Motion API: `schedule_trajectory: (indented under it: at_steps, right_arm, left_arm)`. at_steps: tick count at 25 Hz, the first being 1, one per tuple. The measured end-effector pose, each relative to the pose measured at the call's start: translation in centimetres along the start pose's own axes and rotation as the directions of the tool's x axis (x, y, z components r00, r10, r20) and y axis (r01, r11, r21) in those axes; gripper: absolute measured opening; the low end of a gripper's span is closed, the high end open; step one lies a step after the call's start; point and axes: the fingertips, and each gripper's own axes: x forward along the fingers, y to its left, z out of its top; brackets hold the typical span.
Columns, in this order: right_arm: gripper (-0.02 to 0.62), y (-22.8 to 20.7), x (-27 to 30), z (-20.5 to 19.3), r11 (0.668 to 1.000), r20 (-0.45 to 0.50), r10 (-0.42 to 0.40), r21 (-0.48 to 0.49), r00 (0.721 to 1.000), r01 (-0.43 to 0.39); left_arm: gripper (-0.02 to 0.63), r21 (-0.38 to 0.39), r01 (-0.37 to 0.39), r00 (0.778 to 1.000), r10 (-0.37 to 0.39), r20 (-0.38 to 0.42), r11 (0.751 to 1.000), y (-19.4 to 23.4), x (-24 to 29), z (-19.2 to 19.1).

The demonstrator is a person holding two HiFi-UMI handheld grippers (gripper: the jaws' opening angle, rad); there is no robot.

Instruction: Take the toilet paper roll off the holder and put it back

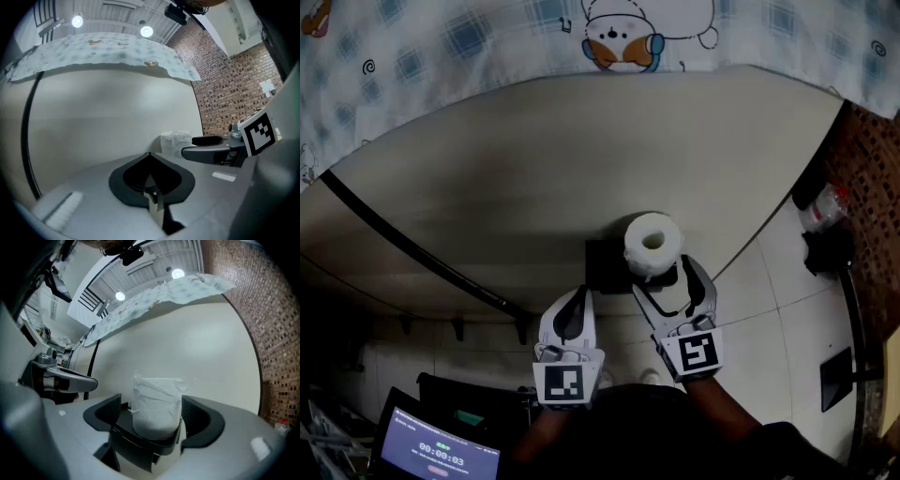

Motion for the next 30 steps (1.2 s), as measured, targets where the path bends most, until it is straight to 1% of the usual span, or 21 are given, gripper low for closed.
schedule_trajectory:
  at_steps: [1,4,11,17,24,27,30]
  right_arm:
    - [0.399,-0.1,0.3,0.0,1.000,-0.002,-0.005,0.007,1.000,0.005]
    - [0.416,-0.4,1.0,0.0,1.000,-0.014,-0.017,0.022,1.000,0.018]
    - [0.422,-1.0,3.6,0.0,1.000,-0.036,-0.011,0.000,0.999,0.011]
    - [0.422,-1.1,4.5,0.4,1.000,-0.023,-0.017,0.004,1.000,0.017]
    - [0.417,-1.1,4.4,0.4,1.000,-0.024,0.005,0.003,1.000,-0.005]
    - [0.414,-1.0,4.1,0.8,1.000,-0.005,0.022,0.013,1.000,-0.022]
    - [0.414,-0.9,3.8,1.6,1.000,0.024,0.021,0.013,0.999,-0.021]
  left_arm:
    - [0.018,0.000,0.001,1.000,-0.001,0.000,1.000,0.1,0.1,0.0]
    - [0.018,-0.004,0.003,1.000,-0.003,-0.001,1.000,0.5,0.4,0.1]
    - [0.018,-0.011,-0.007,1.000,0.006,-0.008,1.000,1.8,1.6,0.1]
    - [0.018,-0.018,-0.009,1.000,0.009,-0.017,1.000,2.9,2.3,-0.1]
    - [0.018,-0.025,0.020,0.999,-0.020,-0.026,0.999,2.6,3.1,-0.5]
    - [0.018,-0.049,0.031,0.999,-0.032,-0.032,0.998,2.4,3.3,-0.7]
    - [0.018,-0.052,0.033,0.999,-0.035,-0.031,0.998,2.4,3.3,-0.6]
